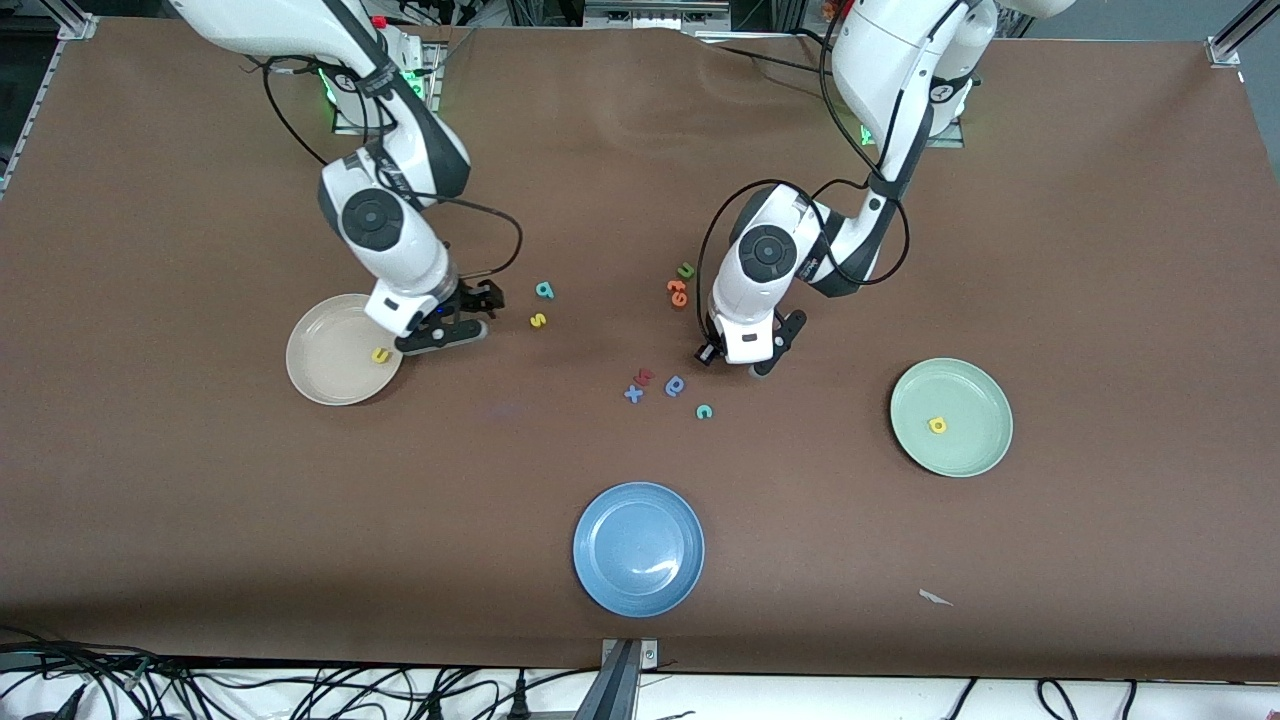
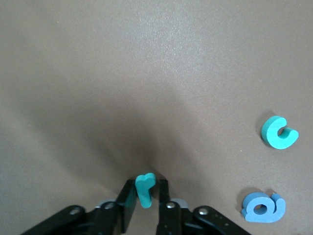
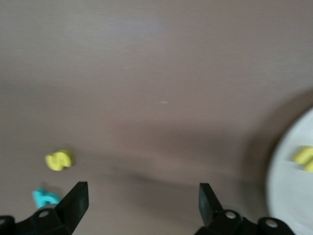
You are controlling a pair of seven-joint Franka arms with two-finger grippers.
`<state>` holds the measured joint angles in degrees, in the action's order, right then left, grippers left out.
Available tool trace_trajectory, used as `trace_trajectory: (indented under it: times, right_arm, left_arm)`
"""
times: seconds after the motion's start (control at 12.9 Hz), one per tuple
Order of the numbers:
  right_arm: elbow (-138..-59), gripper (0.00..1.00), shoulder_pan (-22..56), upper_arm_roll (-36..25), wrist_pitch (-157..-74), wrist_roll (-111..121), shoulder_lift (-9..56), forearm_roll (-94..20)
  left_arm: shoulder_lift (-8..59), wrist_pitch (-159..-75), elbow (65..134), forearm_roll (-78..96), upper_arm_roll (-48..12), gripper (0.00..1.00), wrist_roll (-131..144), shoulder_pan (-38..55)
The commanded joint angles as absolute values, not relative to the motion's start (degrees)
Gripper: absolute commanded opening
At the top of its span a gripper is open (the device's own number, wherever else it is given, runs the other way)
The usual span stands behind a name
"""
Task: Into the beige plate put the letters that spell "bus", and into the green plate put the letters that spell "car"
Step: 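Grasp the teal letter with the left gripper while the right gripper reaches s, then drop the teal letter on the green plate while the right gripper grasps s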
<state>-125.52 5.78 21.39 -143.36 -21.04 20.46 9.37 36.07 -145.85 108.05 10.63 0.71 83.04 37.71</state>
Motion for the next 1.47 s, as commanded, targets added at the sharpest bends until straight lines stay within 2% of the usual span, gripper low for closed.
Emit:
trace_trajectory:
  times: [0.0,0.23,0.31,0.7,1.09,1.4]
  right_arm:
    - [-124.19,1.00,9.21,21.27,-146.93,-26.87,23.20,9.93]
    - [-124.10,1.00,12.30,21.09,-152.03,-31.10,26.45,10.81]
    - [-124.10,1.00,13.00,21.01,-152.57,-32.24,27.15,11.59]
    - [-124.10,0.99,13.45,20.83,-153.98,-36.74,28.74,18.54]
    - [-124.10,0.95,13.54,20.74,-154.16,-36.83,29.44,20.91]
    - [-124.19,0.88,13.62,20.39,-154.86,-37.18,30.23,22.23]
  left_arm:
    - [37.26,-146.69,108.28,11.16,1.23,0.17,82.97,38.58]
    - [37.53,-146.60,108.28,8.62,1.23,0.01,82.97,38.32]
    - [37.62,-146.51,108.19,8.53,1.23,0.00,82.79,38.32]
    - [35.95,-142.48,106.35,5.62,1.67,0.00,72.54,33.76]
    - [35.68,-124.04,97.39,-0.42,1.85,0.00,48.40,24.45]
    - [34.81,-119.80,97.12,-5.27,1.85,0.00,19.84,16.28]
